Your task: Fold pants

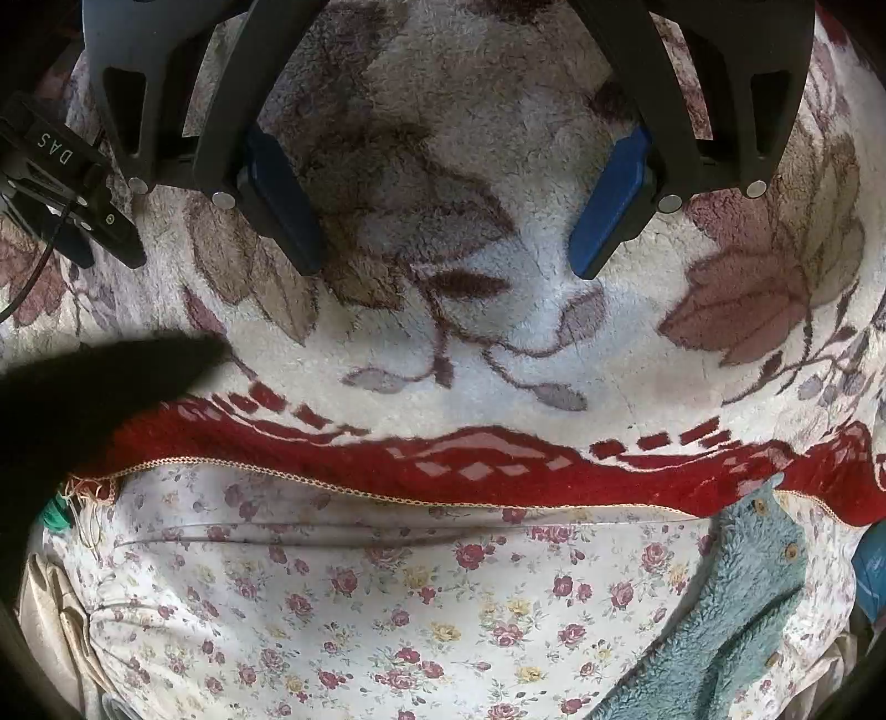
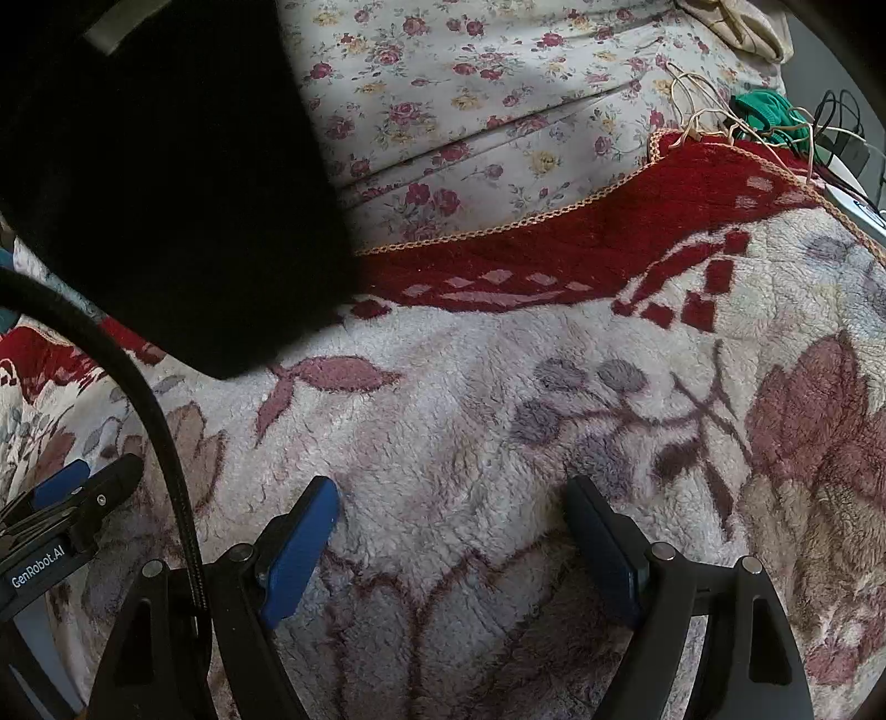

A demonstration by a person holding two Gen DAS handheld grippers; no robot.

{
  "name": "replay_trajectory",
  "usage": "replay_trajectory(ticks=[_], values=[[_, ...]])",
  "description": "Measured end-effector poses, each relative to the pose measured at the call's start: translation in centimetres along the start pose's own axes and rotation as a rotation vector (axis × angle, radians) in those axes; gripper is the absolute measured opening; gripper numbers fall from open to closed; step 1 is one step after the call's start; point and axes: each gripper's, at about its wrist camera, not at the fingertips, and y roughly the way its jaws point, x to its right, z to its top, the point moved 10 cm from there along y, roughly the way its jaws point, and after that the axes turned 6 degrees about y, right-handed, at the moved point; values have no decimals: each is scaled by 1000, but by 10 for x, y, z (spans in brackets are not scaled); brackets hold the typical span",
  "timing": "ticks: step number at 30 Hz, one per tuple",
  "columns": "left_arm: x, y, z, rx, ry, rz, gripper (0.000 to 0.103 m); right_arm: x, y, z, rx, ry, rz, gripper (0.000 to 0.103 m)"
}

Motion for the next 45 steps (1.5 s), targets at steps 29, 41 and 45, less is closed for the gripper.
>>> replay_trajectory(ticks=[29,41,45], values=[[-4,-18,-7,-95,38,-59,87,-4,8,-3,-34,-22,-27,85],[-18,-97,-11,11,54,-45,86,-16,-70,-14,24,122,219,78],[-25,-107,-13,26,40,-44,86,-21,-92,-10,74,176,268,78]])
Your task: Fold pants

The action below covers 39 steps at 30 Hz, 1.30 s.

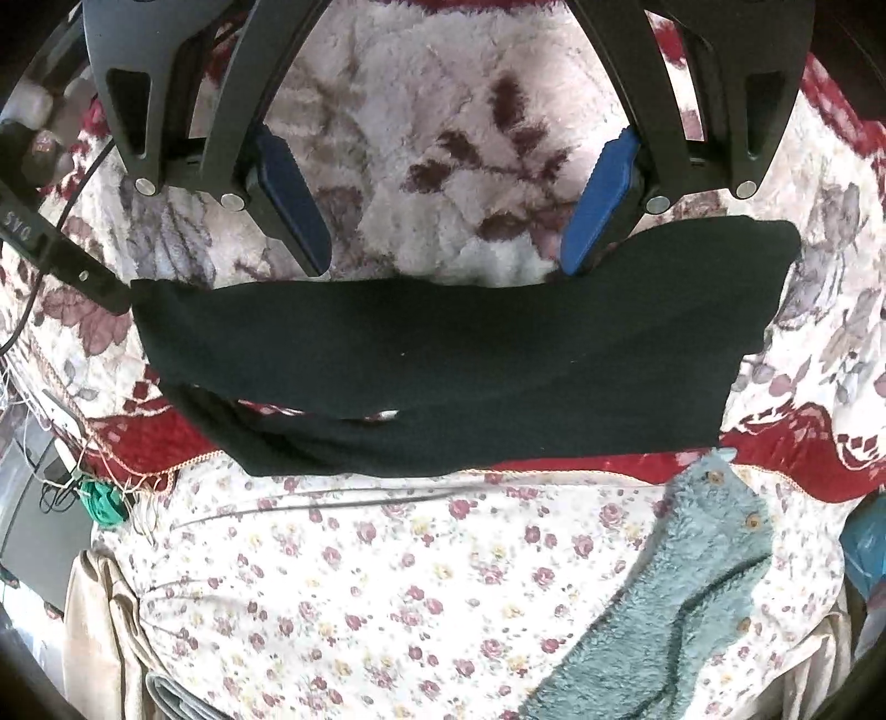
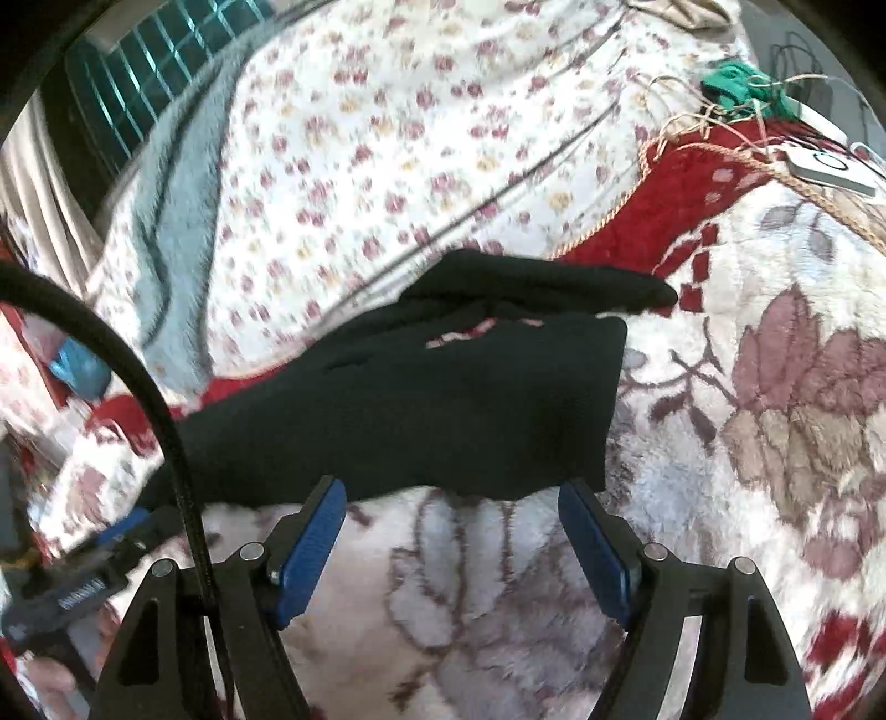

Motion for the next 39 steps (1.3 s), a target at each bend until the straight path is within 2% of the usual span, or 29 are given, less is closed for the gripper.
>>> replay_trajectory(ticks=[4,8,13,22,24,28,37,38,39], values=[[-3,-8,0,13,-4,6,86,-6,-6,1,11,3,2,78],[-15,-13,-3,18,-36,1,86,-3,-6,-6,-18,14,8,78],[-44,-18,-19,5,-134,-28,86,12,-3,-13,-49,47,-12,78],[-108,-1,-57,-42,-386,-6,86,31,15,-25,-98,153,50,78],[-117,4,-60,-51,-435,-4,86,33,23,-24,-96,135,20,78],[-126,14,-57,-42,-468,-3,86,34,38,-17,-85,119,-5,78],[-130,35,-33,-15,-488,39,86,30,66,6,-27,216,92,82],[-130,34,-32,-20,-502,28,86,30,67,8,-22,229,100,83],[-129,31,-31,-13,-522,-14,86,30,67,8,-22,237,106,84]])
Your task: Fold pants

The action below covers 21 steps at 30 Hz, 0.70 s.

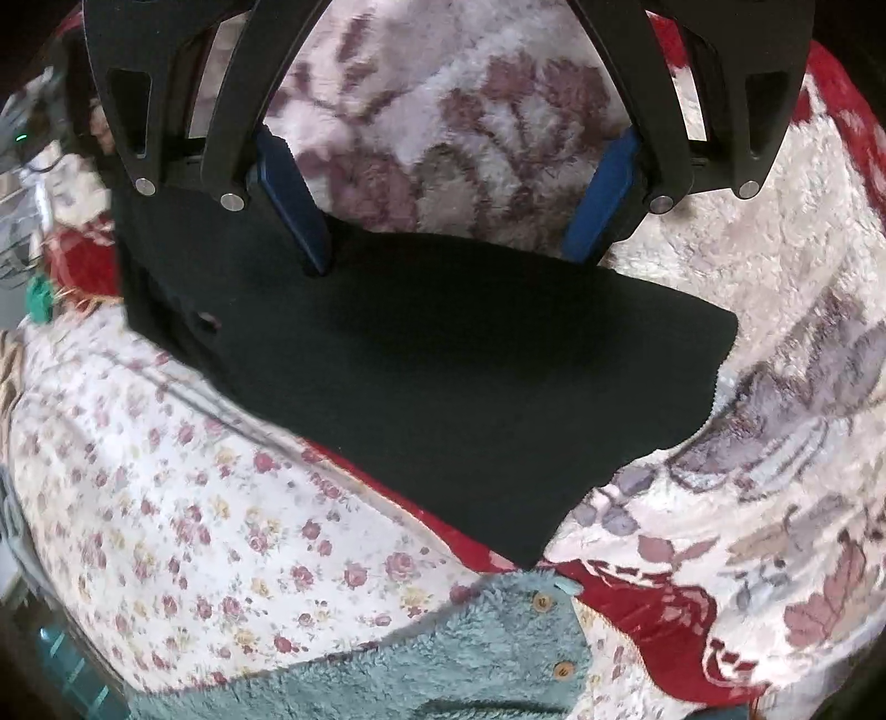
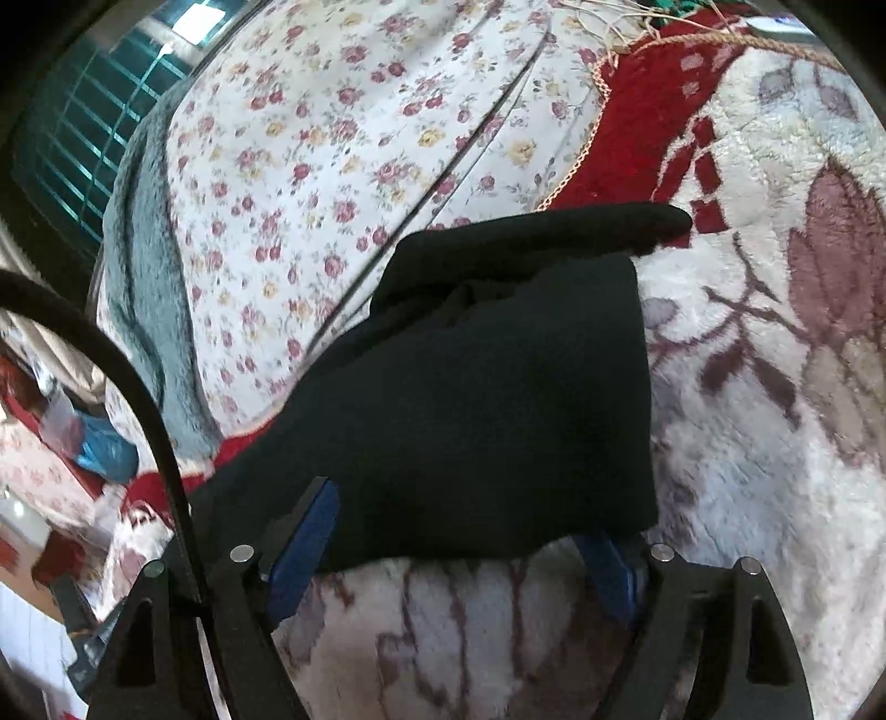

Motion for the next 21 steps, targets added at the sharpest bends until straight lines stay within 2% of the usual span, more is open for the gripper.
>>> replay_trajectory(ticks=[3,4,7,10,11,12,13,14,15,17,18,21], values=[[-3,-7,-4,-14,-68,-102,86,0,-2,-1,-1,9,28,84],[-6,-8,-3,-8,-91,-114,86,0,-3,-1,3,15,43,84],[-16,-4,4,14,-155,-137,86,1,-4,1,21,32,62,84],[-12,4,9,30,-140,-108,86,-1,0,1,18,11,47,85],[-10,6,10,37,-129,-102,86,-1,1,2,24,-1,39,81],[-6,11,13,42,-106,-93,86,0,2,4,32,-6,29,61],[-4,15,14,42,-91,-82,86,5,5,6,35,2,17,46],[-4,18,15,42,-79,-72,85,12,9,6,19,43,18,20],[-2,21,19,42,-56,-63,78,18,11,7,14,89,32,11],[-6,25,22,14,-16,-22,19,17,4,9,27,102,70,8],[-11,29,24,-19,-19,-10,18,12,-1,9,36,78,71,7],[-14,24,32,-21,3,-27,14,-1,-13,7,49,9,61,5]])
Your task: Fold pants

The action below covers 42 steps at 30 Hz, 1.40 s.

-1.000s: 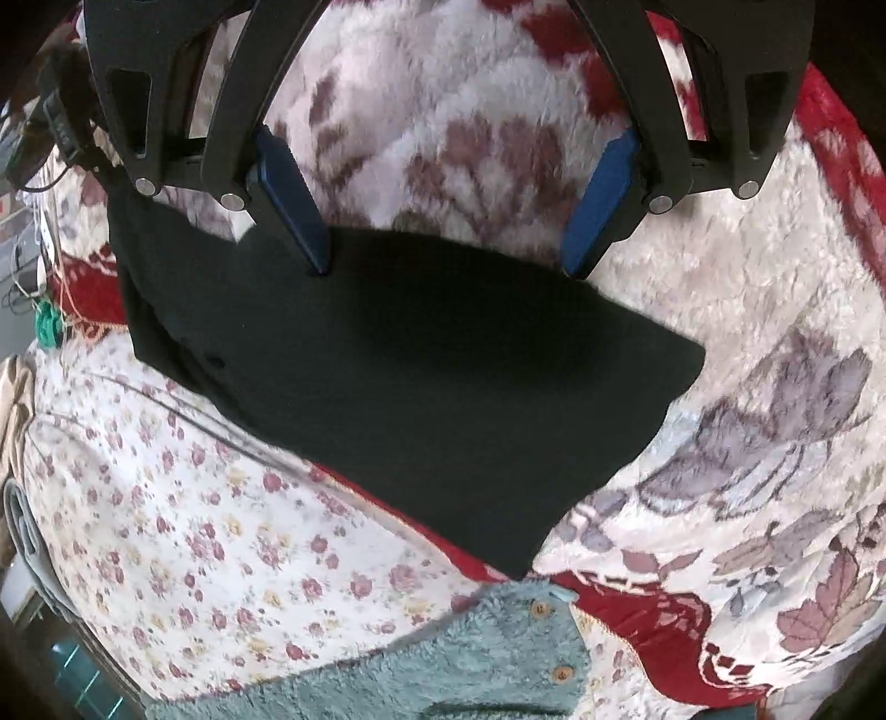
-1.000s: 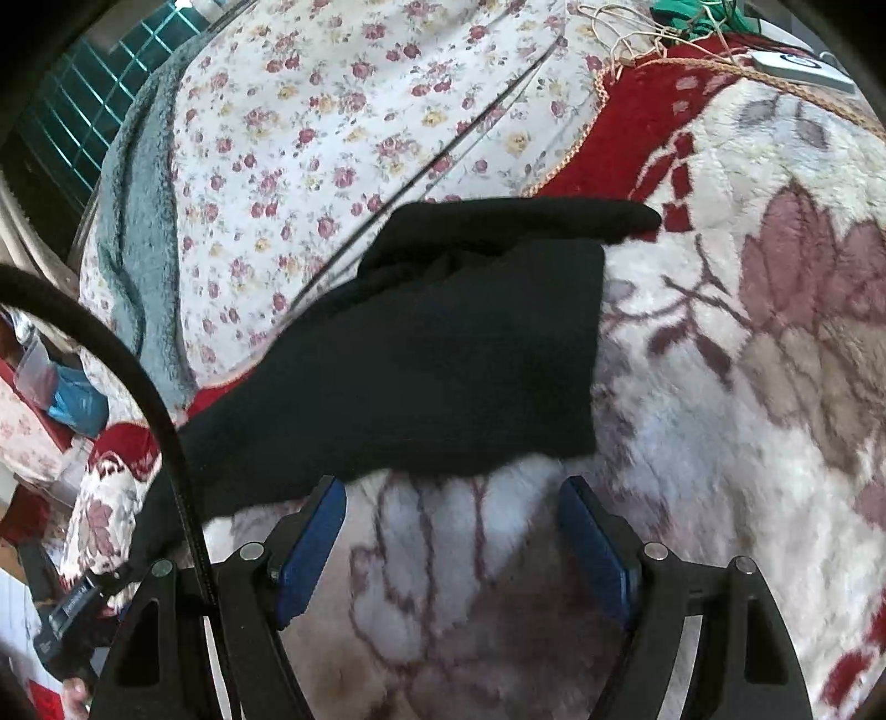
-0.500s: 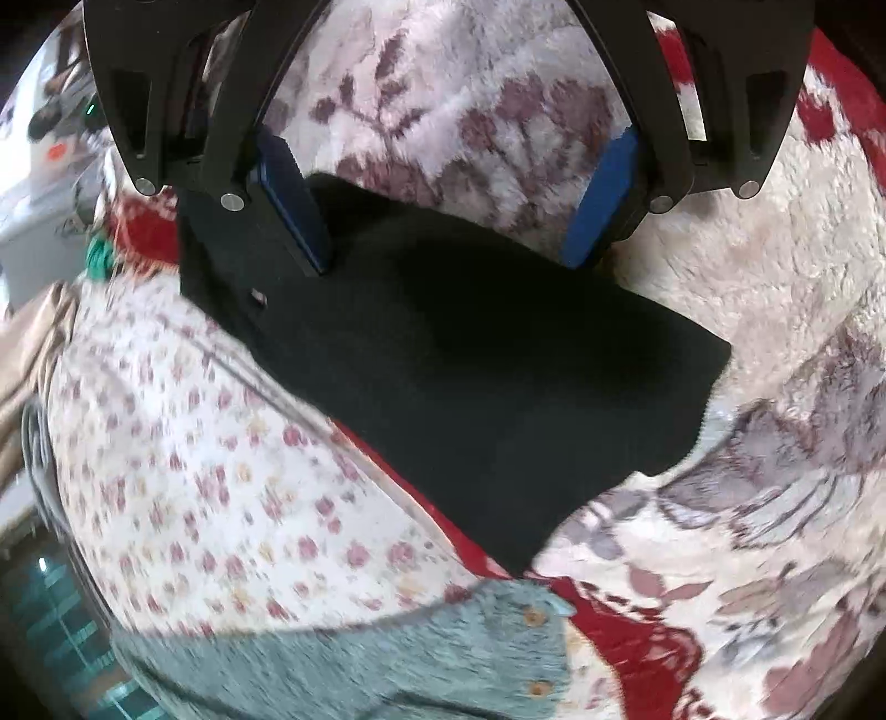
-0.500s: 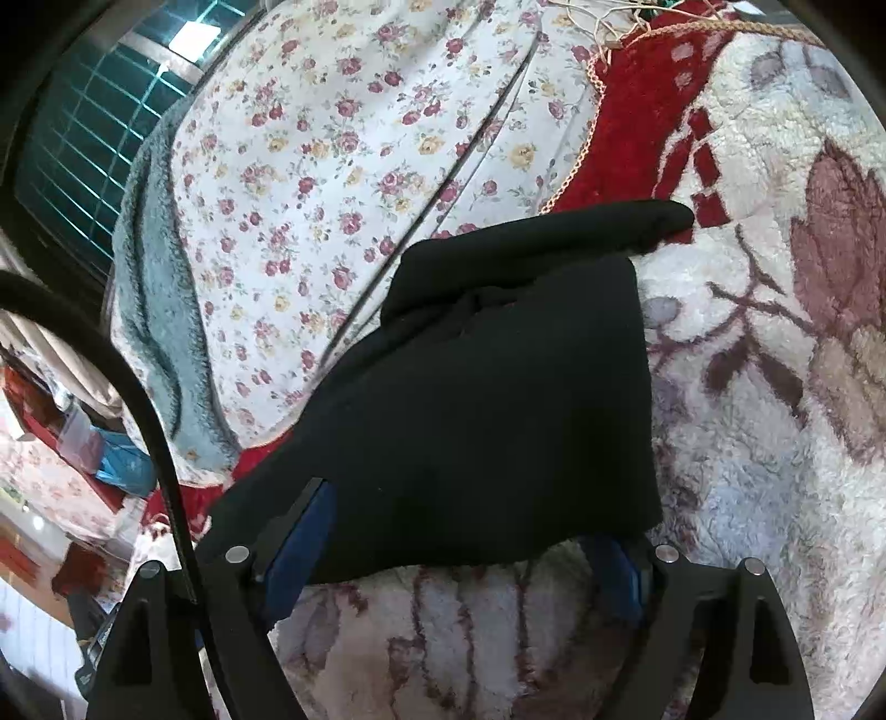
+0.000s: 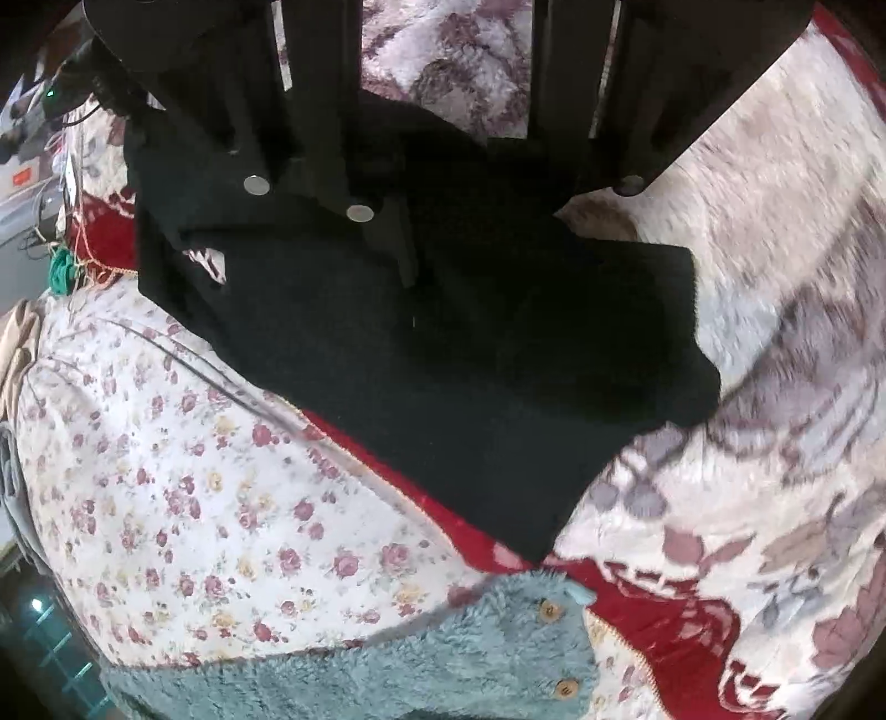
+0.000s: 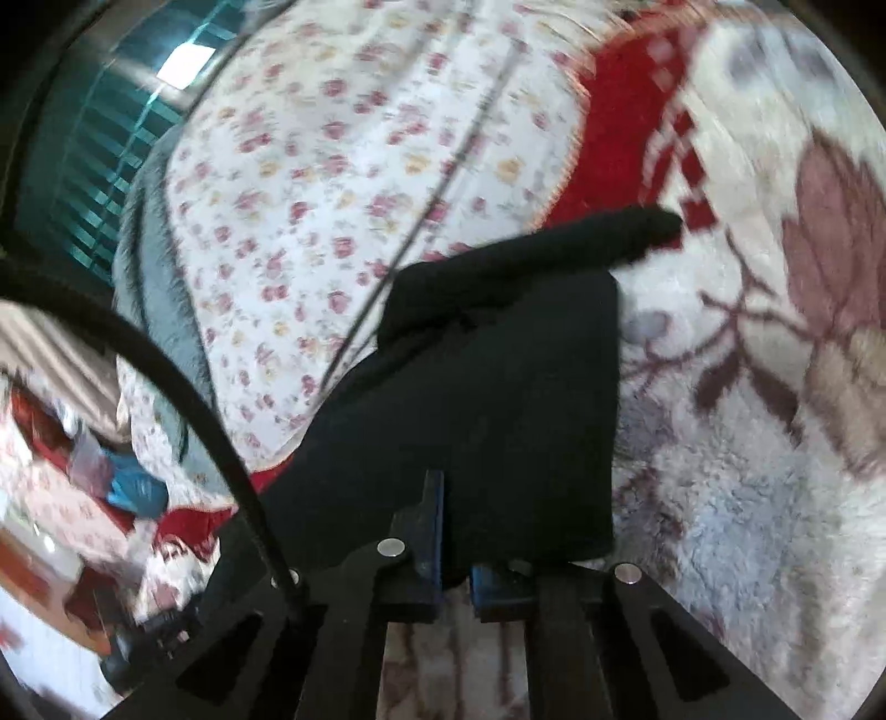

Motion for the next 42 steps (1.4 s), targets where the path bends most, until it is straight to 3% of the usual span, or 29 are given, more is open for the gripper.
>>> replay_trajectory(ticks=[6,10,13,15,18,20,22,24,26,32,36,39,42], values=[[4,-40,11,69,103,2,12,-23,-24,-7,3,-24,26,5],[-12,-71,17,99,90,4,11,-44,-41,-22,-22,-59,67,5],[-38,-92,19,137,89,60,11,-59,-49,-45,-75,-86,116,5],[-62,-85,10,116,77,123,11,-55,-41,-63,-126,-62,126,7],[-81,-58,-13,27,69,180,11,-28,-20,-81,-190,19,72,8],[-83,-54,-19,37,95,210,12,-15,-14,-85,-214,89,76,10],[-79,-57,-19,64,123,232,12,-12,-20,-81,-196,99,96,16],[-77,-58,-18,60,119,233,12,-13,-30,-76,-187,66,93,29],[-76,-61,-18,51,121,229,14,-10,-39,-71,-186,42,71,34],[-68,-88,-15,69,172,245,26,11,-64,-60,-182,47,28,34],[-59,-119,-12,137,217,270,26,9,-71,-59,-226,-3,9,34],[-56,-138,-10,190,224,290,41,10,-80,-61,-250,-36,1,35],[-43,-160,-6,258,264,298,43,13,-95,-53,-236,-47,0,35]])
